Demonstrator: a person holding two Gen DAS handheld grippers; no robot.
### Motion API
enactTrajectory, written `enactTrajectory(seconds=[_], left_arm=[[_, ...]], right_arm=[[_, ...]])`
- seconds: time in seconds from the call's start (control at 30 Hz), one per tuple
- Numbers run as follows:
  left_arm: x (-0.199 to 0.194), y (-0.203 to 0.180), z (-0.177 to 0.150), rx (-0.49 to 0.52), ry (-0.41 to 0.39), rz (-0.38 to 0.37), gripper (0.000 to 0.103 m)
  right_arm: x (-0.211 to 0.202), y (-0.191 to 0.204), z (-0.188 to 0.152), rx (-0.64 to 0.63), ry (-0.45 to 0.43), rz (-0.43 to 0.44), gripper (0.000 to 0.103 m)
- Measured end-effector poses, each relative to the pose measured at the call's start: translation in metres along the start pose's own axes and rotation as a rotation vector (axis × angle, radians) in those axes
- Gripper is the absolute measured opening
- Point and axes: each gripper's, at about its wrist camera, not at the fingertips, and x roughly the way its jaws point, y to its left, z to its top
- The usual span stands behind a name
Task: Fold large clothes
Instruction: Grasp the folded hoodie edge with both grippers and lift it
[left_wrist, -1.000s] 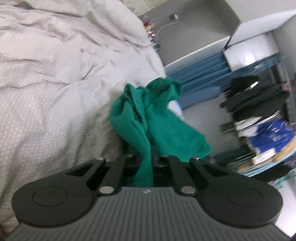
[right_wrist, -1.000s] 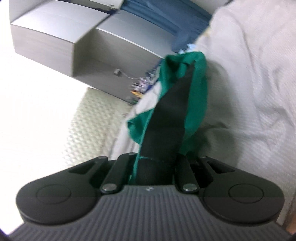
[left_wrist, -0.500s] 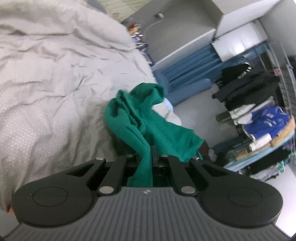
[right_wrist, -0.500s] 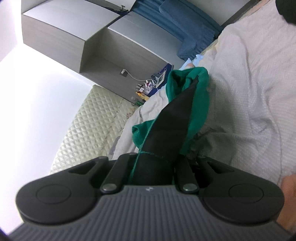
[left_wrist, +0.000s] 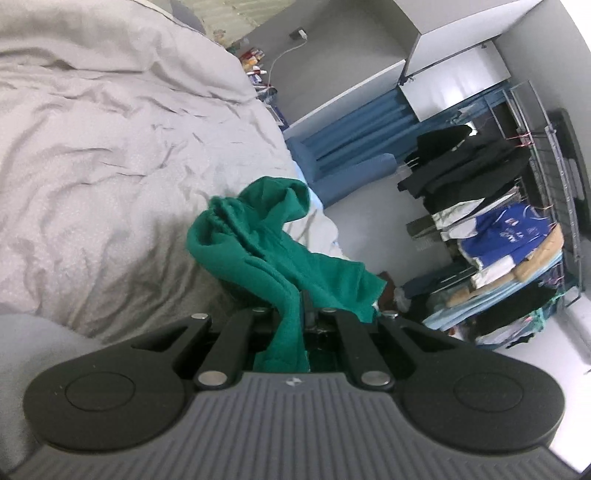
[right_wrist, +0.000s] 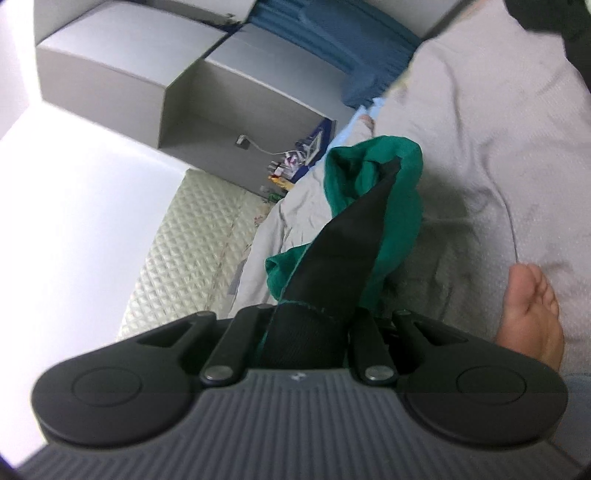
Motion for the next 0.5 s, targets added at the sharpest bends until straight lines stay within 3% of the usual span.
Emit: enactTrajectory(seconds=[0.1,0.27,0.5], left_arm=[[0.01,-0.005,0.012,-0.008,-0.011,-0.008,0.005],[0.044,-0.005,0.056,-0.132,-0.063,-0.024,0.005],[0.114,-0.015,0.114,-0.17,-0.149,0.042,0.006]], right_arm=[[0.006,0.006,0.01,0.003,-0.012,0.016,0.016],[0.04,0.02,0.041,0.073,-0.049,-0.009,0.017],[0.105,0.018,0.094,0.199,-0.154,-0.044,0.017]])
